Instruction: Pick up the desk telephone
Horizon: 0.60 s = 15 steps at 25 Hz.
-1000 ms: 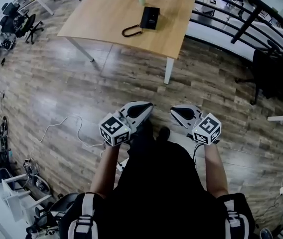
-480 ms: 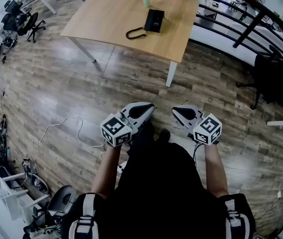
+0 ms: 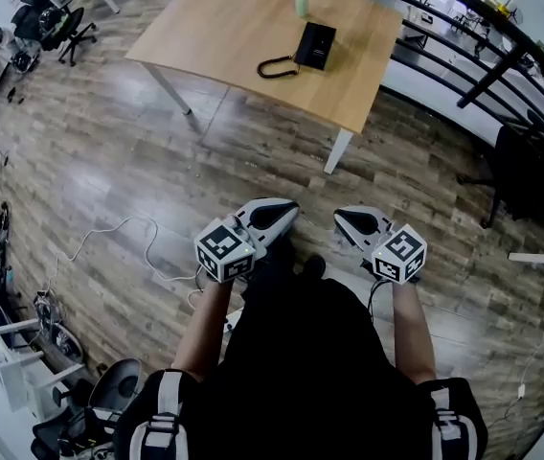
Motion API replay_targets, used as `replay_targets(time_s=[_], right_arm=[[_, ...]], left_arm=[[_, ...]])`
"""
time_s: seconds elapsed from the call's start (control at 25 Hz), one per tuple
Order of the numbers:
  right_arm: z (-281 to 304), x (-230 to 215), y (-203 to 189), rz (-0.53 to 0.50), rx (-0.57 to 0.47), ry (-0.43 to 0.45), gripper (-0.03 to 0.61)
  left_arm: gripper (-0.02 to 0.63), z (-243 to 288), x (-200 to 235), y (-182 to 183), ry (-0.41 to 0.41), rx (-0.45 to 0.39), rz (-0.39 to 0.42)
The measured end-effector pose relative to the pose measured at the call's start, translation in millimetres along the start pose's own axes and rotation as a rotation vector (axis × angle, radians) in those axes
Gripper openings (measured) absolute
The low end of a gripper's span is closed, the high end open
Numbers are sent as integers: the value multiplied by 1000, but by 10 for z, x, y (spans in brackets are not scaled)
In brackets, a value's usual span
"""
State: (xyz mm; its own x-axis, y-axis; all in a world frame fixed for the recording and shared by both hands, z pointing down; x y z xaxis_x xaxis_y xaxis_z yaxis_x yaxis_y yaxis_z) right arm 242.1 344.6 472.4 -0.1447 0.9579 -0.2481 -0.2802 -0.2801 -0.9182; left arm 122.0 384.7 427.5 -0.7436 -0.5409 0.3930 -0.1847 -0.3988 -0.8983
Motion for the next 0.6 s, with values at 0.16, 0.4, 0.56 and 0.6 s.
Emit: replay_targets(time_s=[0.16, 0.4, 0.56, 0.6], right_arm=[[124, -134, 44, 4, 11, -18, 23], [287, -356, 194, 10, 14, -49, 23], [431, -511, 296, 10, 12, -71, 23], [469, -551, 321, 12, 12, -76, 23]], left_arm=[[21, 14, 202, 58, -10, -3, -13], [21, 138, 502, 249, -43, -2, 1], [21, 205, 719, 370, -66, 7, 7], [21, 219, 775, 398, -70, 12, 4]])
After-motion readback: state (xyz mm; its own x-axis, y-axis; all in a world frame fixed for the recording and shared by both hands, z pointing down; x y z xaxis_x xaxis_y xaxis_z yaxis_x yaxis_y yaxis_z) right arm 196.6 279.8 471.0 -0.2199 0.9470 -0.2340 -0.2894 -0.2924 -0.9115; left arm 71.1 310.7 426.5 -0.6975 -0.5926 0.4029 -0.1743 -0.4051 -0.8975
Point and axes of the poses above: the fingertips, and each gripper's own axes: z forward along the fingers, x to its left, y out of its top, the point moved 3 cm from there along -z, backward along the fingers, and after that the axes turned 4 degrees about -z, right-handed, at the moved point
